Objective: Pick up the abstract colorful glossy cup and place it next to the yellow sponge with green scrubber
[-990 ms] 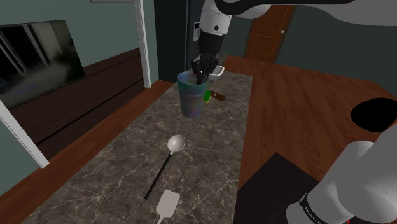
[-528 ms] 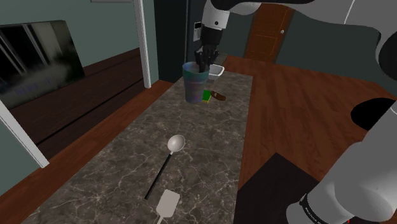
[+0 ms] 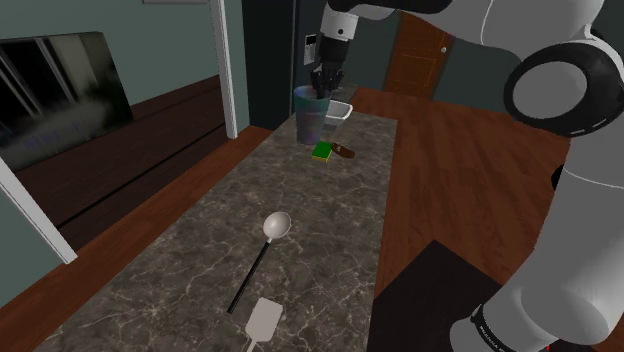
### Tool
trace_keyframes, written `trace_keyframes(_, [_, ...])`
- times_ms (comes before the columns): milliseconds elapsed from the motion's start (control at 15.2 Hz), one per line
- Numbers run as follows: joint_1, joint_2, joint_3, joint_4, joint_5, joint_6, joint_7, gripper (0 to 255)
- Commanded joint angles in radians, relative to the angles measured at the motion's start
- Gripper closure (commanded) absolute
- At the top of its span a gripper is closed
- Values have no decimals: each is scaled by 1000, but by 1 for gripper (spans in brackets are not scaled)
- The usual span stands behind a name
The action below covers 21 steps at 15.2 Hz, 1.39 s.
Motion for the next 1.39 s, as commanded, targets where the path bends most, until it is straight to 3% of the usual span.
trace_keyframes(0, [-20,82,-9,120,4,-40,-24,255])
trace_keyframes(198, [-50,205,-16,312,10,-114,-49,255])
trace_keyframes(660, [-45,150,-17,129,9,14,-63,255])
trace_keyframes(1320, [-41,121,-17,-51,11,164,-80,255])
